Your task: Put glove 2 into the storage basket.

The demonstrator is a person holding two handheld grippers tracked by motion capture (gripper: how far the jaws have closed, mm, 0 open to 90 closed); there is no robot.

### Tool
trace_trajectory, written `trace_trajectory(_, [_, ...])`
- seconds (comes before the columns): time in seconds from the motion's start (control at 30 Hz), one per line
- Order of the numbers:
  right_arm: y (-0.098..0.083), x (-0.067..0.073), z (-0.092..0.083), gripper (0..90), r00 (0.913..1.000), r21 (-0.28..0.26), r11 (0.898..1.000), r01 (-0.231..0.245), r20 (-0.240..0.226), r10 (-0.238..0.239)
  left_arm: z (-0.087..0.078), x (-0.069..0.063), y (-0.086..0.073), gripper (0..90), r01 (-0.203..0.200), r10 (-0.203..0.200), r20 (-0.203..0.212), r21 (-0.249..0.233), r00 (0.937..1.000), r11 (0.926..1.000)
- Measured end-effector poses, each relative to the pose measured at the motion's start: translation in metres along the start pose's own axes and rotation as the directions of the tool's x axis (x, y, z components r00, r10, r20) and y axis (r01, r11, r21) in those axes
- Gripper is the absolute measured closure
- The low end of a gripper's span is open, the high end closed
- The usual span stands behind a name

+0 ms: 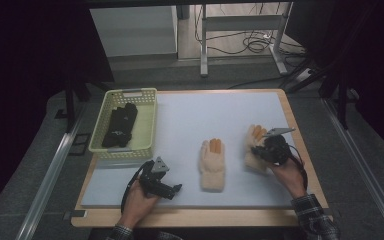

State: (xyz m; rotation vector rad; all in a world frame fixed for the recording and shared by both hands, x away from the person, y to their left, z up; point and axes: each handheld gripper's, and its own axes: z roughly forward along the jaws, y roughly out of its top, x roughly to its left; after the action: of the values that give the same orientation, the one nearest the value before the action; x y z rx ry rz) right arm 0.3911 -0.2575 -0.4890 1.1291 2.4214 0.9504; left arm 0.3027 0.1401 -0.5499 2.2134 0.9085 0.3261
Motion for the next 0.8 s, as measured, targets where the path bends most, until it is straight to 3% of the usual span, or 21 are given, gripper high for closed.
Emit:
trace_trajectory(0.1, [-0.012,0.004,0.008,62.7,0.9999,0.001,1.000,0.009,0.012,-0.009,0.000,0.000,0.000,1.0,0.000,0.000,0.000,0.000,1.0000,1.0000])
trace_trajectory(0.17, [-0.012,0.003,0.003,54.0,0.9998,-0.025,1.000,0.002,0.019,-0.001,0.000,0.000,0.000,1.0,0.000,0.000,0.000,0.000,1.0000,1.0000])
trace_trajectory(0.23, [-0.010,-0.001,-0.007,51.5,0.9994,-0.063,0.998,-0.017,0.028,0.019,0.000,0.000,0.000,1.0,0.000,0.000,0.000,0.000,1.0000,1.0000])
trace_trajectory(0.3, [-0.009,-0.007,-0.015,57.3,0.9980,-0.088,0.995,-0.042,0.044,0.046,0.000,0.000,0.000,1.0,0.000,0.000,0.000,0.000,1.0000,1.0000])
trace_trajectory(0.4, [-0.014,-0.018,-0.015,66.5,0.9922,-0.081,0.994,-0.071,0.096,0.079,0.000,0.000,0.000,1.0,0.000,0.000,0.000,0.000,1.0000,1.0000])
trace_trajectory(0.47, [-0.019,-0.025,-0.008,66.2,0.9891,-0.066,0.993,-0.097,0.104,0.104,0.000,0.000,0.000,1.0,0.000,0.000,0.000,0.000,1.0000,1.0000])
trace_trajectory(0.57, [-0.027,-0.030,0.003,56.3,0.9863,-0.048,0.993,-0.105,0.123,0.110,0.000,0.000,0.000,1.0,0.000,0.000,0.000,0.000,1.0000,1.0000])
trace_trajectory(0.63, [-0.031,-0.031,0.009,56.3,0.9868,-0.035,0.993,-0.116,0.109,0.119,0.000,0.000,0.000,1.0,0.000,0.000,0.000,0.000,1.0000,1.0000])
trace_trajectory(0.67, [-0.033,-0.030,0.010,60.3,0.9864,-0.049,0.991,-0.122,0.105,0.127,0.000,0.000,0.000,1.0,0.000,0.000,0.000,0.000,1.0000,1.0000])
trace_trajectory(0.73, [-0.035,-0.029,0.010,79.8,0.9862,-0.056,0.989,-0.138,0.084,0.142,0.000,0.000,0.000,1.0,0.000,0.000,-0.001,-0.001,1.0000,1.0000])
trace_trajectory(0.77, [-0.035,-0.028,0.010,84.6,0.9871,-0.054,0.988,-0.146,0.059,0.149,0.000,0.000,0.000,1.0,0.001,-0.001,-0.001,0.000,1.0000,1.0000])
trace_trajectory(0.8, [-0.034,-0.026,0.009,85.8,0.9863,-0.051,0.988,-0.147,0.068,0.150,0.000,0.000,0.000,1.0,0.001,-0.001,-0.001,0.000,1.0000,1.0000])
